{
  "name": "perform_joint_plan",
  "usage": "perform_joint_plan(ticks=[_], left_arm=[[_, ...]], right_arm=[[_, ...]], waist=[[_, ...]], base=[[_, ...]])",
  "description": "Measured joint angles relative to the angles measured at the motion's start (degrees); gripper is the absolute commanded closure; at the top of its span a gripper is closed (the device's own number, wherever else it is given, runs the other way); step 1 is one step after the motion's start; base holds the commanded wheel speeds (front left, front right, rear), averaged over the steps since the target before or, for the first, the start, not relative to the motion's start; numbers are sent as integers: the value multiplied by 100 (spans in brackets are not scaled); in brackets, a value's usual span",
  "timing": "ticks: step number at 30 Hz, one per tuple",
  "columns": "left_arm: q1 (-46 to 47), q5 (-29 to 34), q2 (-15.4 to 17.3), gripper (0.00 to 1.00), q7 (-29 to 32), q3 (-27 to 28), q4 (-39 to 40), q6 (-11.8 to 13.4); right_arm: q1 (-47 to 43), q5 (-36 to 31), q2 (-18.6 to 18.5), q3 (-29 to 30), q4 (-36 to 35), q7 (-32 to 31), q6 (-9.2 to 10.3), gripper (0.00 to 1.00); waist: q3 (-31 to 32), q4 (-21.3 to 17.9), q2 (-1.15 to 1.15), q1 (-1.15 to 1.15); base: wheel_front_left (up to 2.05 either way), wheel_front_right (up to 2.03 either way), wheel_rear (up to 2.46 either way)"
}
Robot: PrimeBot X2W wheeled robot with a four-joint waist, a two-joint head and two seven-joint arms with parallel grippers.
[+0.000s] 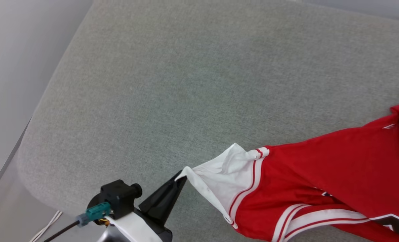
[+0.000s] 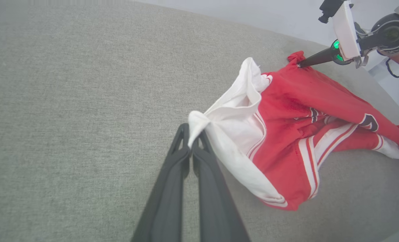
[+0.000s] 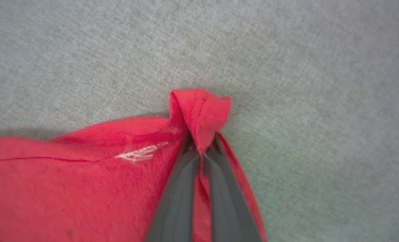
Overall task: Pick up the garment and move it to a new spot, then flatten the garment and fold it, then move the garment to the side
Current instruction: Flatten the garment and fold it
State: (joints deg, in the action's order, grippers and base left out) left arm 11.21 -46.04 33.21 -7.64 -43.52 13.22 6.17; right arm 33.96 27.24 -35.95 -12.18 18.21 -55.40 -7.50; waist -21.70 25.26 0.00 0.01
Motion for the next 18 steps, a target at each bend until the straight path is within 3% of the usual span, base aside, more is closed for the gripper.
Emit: perform_joint_plan(ticks=[7, 18], left_arm=[[9, -66, 344, 100, 16, 318, 200, 158], [139, -62, 1354, 100, 147, 1161, 839, 510]], right_arm=[[383, 244, 270, -371, 124, 748, -1, 100], [946, 1065, 350, -611, -181, 1521, -1, 100]], waist=[[476, -391, 0, 0], [1284, -1328, 0, 0]], base=[[0, 0, 0], [0, 0, 0]])
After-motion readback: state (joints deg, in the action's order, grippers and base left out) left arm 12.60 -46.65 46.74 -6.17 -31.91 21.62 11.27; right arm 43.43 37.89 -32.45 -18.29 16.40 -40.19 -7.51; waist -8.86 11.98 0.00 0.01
